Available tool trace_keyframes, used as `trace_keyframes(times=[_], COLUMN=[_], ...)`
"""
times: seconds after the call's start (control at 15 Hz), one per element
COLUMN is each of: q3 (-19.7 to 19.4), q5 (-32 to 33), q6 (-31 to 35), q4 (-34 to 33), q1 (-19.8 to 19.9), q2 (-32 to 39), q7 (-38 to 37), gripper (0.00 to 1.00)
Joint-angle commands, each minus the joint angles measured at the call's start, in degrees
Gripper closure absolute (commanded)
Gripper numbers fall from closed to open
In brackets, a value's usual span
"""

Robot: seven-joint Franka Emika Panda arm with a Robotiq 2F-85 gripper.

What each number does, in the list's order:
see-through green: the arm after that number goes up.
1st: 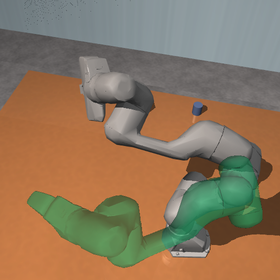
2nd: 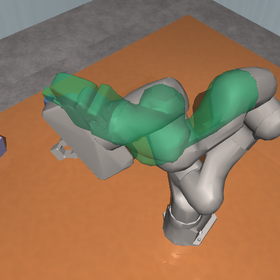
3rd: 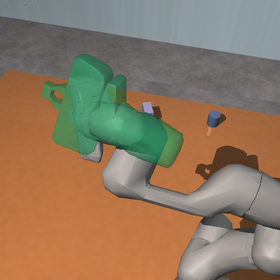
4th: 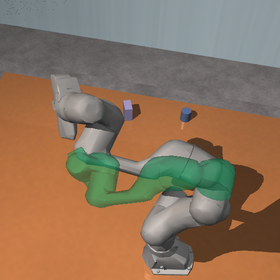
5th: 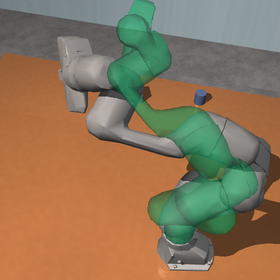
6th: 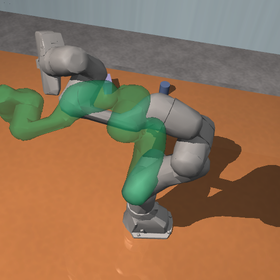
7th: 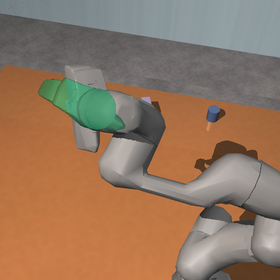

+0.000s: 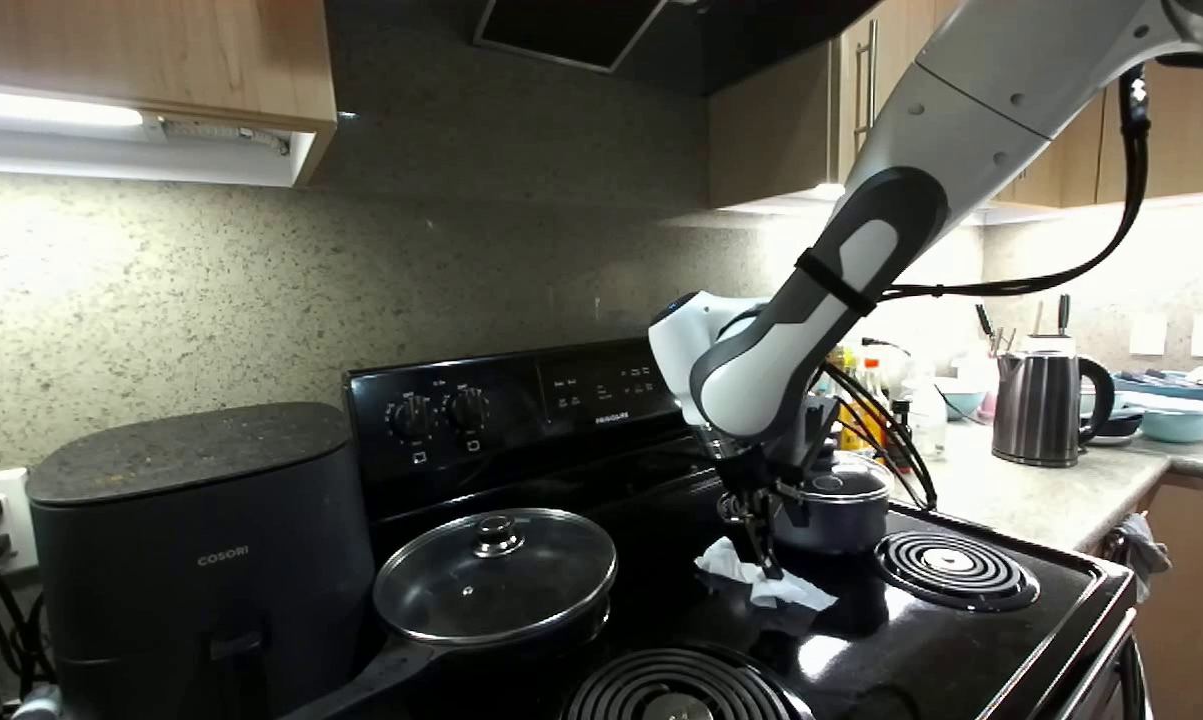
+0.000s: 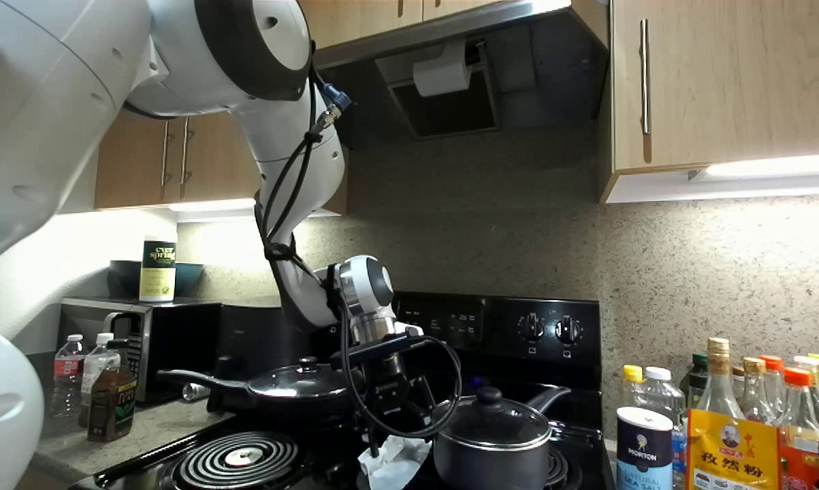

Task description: Move the pot from the right bottom plate to the right top plate of the stove

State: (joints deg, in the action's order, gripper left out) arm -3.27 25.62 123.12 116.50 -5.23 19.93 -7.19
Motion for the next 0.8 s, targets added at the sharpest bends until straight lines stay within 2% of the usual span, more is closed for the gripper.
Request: trace_keyframes(times=[0.0,0.27,0.47,0.73], q3=[0.77,1.54,1.38,2.19], q5=[0.77,4.28,8.40,10.14], q6=[0.82,4.51,0.94,-7.02], q4=[1.13,3.79,4.71,7.22], q1=[0.39,-1.00,-1.99,-1.00], q2=[-1.44,-7.87,-13.13,-18.43], q7=[2.68,2.21,-1.36,-6.03], gripper=[0.00,0.00,0.00,0.00])
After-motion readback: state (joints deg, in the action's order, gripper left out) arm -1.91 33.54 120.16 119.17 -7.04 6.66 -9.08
